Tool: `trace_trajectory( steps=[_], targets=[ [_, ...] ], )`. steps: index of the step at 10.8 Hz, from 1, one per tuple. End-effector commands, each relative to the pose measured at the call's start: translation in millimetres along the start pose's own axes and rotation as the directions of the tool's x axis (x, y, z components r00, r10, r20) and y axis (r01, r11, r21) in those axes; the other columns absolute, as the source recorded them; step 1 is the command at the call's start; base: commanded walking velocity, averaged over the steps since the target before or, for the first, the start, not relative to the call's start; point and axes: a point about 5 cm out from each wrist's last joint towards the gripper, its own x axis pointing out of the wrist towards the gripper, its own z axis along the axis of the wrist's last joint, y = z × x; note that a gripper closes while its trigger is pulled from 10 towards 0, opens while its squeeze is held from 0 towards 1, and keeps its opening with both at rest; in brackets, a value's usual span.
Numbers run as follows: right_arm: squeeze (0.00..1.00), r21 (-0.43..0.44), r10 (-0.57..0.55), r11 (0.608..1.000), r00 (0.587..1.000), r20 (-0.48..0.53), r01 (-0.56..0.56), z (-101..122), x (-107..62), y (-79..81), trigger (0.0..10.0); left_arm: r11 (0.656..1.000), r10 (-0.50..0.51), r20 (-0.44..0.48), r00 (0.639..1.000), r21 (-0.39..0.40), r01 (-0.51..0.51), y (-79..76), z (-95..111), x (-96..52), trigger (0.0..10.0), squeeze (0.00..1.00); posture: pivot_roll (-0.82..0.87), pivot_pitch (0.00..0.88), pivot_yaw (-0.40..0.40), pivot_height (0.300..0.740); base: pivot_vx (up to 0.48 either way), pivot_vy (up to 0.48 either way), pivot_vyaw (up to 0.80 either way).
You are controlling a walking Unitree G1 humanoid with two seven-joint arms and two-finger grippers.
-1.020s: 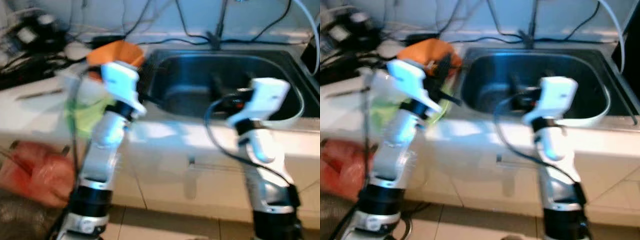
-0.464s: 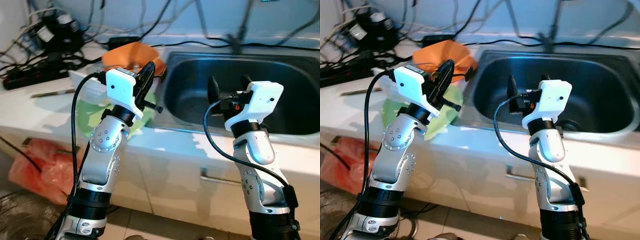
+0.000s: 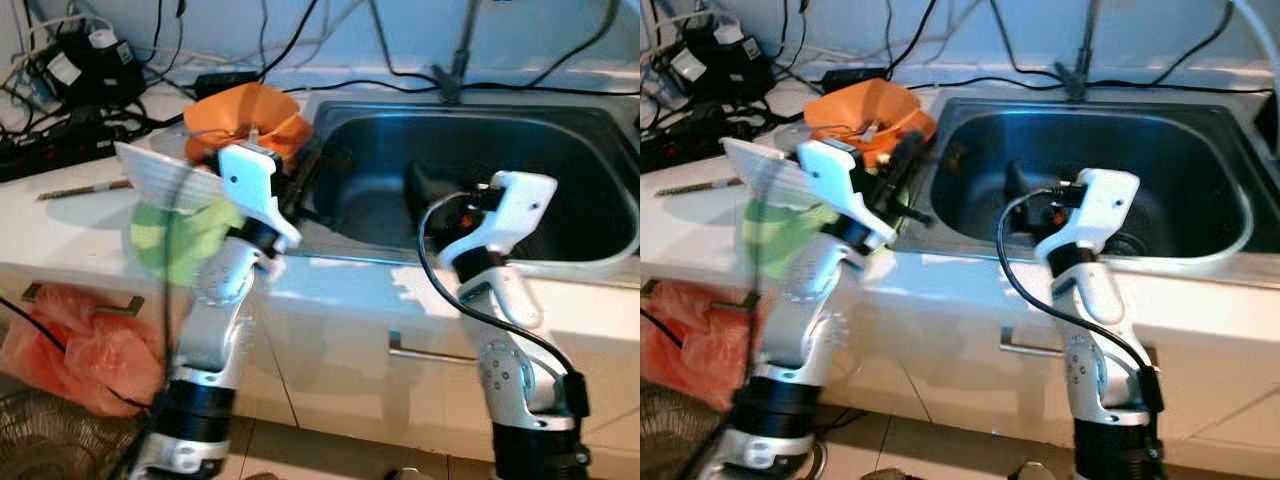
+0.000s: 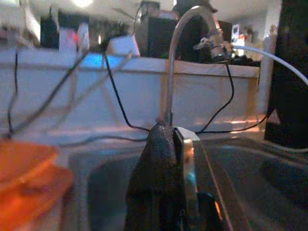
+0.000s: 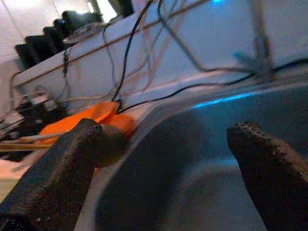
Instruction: Kitchen organization
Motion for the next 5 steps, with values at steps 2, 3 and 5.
trace_trajectory(
  steps=[2, 3, 5],
  targets=[
    [0.00, 0.090, 0.015, 0.996, 1.000, -0.027, -0.012, -3.1, -0.5, 1.5, 10.0, 0.975, 0.025, 0.036, 0.999, -0.219, -0.017, 6.8, 7.1, 9.9, 0.0, 0.00, 0.01, 0.057, 0.071, 0.740, 0.000, 0.000, 0.00],
    [0.00, 0.132, 0.035, 0.991, 0.998, -0.045, -0.029, -5.0, 0.1, 4.9, 10.0, 0.883, 0.056, 0.017, 0.998, -0.468, -0.042, 6.1, 2.2, 18.3, 0.0, 0.00, 0.01, 0.057, 0.071, 0.740, 0.000, 0.000, 0.00],
    [0.00, 0.165, 0.052, 0.985, 0.997, -0.058, -0.042, -6.0, 0.1, 7.9, 10.0, 0.773, 0.074, 0.034, 0.997, -0.633, -0.036, 4.1, 2.2, 26.0, 0.0, 0.00, 0.01, 0.057, 0.074, 0.740, 0.000, 0.000, 0.00]
  ],
)
